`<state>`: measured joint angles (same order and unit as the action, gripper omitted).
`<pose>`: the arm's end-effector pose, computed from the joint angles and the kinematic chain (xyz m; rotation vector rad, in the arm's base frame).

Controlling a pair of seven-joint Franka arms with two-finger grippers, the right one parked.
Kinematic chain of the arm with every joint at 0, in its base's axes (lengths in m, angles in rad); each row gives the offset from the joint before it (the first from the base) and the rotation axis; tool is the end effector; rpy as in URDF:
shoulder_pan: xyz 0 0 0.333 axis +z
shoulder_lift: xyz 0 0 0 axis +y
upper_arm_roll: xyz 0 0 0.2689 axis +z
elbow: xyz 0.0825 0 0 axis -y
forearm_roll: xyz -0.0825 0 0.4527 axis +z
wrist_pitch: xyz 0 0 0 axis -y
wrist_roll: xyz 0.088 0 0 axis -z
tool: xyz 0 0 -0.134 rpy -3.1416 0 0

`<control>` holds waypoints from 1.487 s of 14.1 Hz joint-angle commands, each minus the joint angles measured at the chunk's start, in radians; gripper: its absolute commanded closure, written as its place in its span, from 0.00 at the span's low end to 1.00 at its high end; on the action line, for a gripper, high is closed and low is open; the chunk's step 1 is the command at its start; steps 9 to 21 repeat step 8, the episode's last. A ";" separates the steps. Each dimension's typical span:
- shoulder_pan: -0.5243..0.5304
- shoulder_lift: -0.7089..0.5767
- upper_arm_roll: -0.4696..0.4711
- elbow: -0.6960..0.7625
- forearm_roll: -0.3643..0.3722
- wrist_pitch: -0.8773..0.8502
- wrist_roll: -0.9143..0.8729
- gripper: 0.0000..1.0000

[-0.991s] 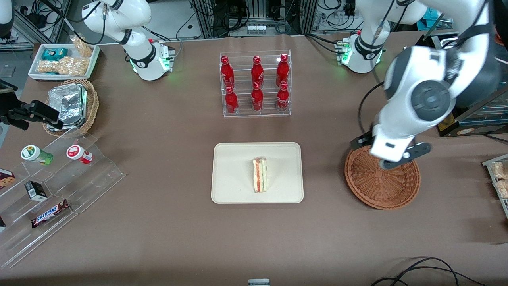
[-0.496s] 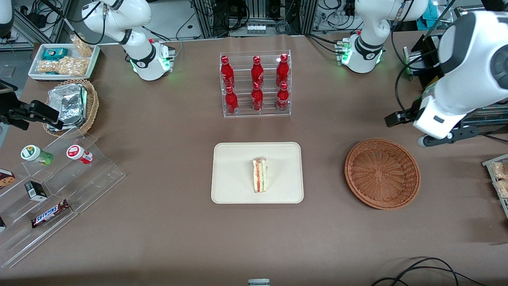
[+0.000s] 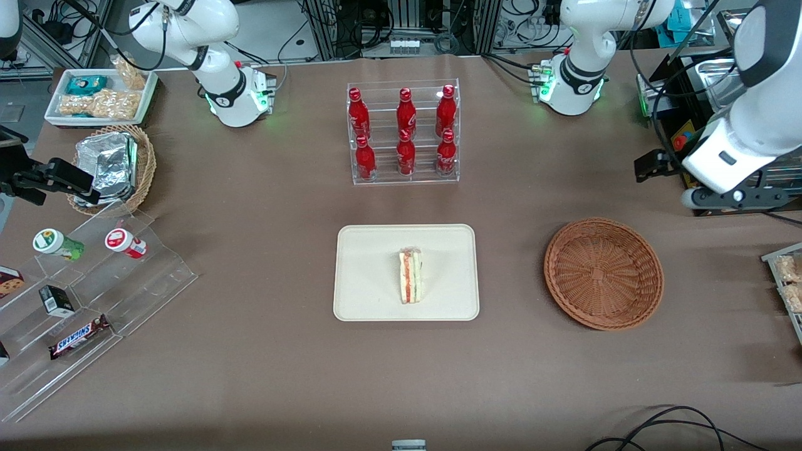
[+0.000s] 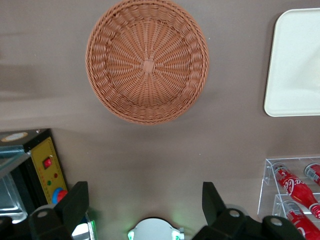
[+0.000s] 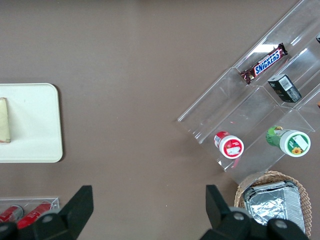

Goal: Place sandwich from basket to tray

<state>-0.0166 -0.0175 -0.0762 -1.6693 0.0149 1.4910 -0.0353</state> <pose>0.5987 -0.0538 0.5025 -3.1039 0.0891 0.2481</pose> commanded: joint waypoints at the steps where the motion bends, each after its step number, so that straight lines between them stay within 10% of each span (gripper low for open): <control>1: 0.010 -0.033 0.036 0.011 -0.012 0.015 0.104 0.00; 21: 0.009 -0.010 0.042 0.014 -0.009 0.101 0.124 0.00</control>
